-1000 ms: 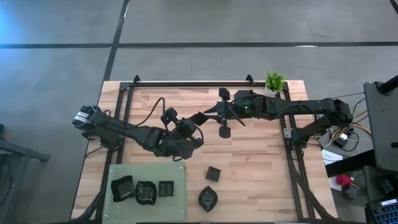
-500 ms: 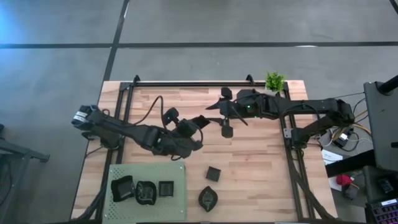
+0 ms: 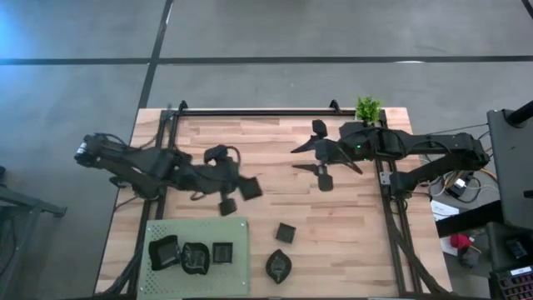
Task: Pick & Place Mini shaped plates
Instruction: Stack the black square plate on top of the other black square plate on the shelf
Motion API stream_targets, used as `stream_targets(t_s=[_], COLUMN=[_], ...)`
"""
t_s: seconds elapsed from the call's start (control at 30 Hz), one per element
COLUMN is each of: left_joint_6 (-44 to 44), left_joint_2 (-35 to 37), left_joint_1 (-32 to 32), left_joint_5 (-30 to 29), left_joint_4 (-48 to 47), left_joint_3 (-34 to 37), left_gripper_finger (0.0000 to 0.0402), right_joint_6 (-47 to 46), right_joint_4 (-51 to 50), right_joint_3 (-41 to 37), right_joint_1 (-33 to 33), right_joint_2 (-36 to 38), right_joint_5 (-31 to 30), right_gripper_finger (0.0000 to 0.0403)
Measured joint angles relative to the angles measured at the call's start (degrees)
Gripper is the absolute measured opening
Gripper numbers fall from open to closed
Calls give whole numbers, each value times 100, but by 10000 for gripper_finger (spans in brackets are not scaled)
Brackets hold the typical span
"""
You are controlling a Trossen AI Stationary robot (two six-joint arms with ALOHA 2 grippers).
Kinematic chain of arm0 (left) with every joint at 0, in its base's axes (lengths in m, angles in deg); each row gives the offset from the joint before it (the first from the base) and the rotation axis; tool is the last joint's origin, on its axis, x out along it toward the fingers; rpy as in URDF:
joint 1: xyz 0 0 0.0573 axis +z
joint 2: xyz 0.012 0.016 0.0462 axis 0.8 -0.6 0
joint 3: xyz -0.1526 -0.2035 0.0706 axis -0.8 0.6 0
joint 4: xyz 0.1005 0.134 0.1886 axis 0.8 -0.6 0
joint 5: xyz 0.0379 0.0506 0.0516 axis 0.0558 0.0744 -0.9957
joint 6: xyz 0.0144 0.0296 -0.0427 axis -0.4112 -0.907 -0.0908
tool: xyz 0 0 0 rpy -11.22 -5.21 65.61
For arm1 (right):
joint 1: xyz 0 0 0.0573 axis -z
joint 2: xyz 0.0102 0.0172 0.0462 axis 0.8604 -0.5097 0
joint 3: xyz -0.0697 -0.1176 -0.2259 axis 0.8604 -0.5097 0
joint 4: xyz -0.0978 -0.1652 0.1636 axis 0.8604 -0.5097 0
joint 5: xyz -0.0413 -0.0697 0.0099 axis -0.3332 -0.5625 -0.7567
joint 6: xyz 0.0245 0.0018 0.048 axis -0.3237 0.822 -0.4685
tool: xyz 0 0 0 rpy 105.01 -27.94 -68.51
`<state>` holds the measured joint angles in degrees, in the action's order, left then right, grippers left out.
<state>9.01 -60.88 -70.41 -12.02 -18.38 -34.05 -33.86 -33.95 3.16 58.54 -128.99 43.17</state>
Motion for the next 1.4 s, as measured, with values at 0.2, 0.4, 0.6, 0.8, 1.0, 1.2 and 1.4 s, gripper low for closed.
stream_targets(t_s=[0.2, 0.4, 0.6, 0.8, 1.0, 1.2, 1.4], left_joint_6=[566, 1125, 1609, 2139, 2546, 2536, 2599], left_joint_2=[291, 84, -182, -326, -330, -329, -329], left_joint_1=[-55, -361, -743, -1085, -1337, -1368, -1368], left_joint_5=[1503, 2569, 2995, 3109, 3113, 3096, 3126], left_joint_4=[-210, -240, -234, -235, -26, 185, 175], left_joint_3=[3, 124, 205, 410, 703, 1007, 1169], left_gripper_finger=[0, 0, 0, 0, 0, 0, 0], right_joint_6=[1, 1, -90, -106, -106, -104, -86], right_joint_4=[-111, -240, -331, -331, -331, -329, -327], right_joint_3=[0, 0, -1, -2, -2, -2, -4], right_joint_1=[-123, -132, -132, -132, -132, -132, -132], right_joint_2=[195, 268, 266, 266, 266, 266, 266], right_joint_5=[-1, -2, -4, -5, -5, -8, -8], right_gripper_finger=[182, 185, 182, 184, 184, 182, 185])
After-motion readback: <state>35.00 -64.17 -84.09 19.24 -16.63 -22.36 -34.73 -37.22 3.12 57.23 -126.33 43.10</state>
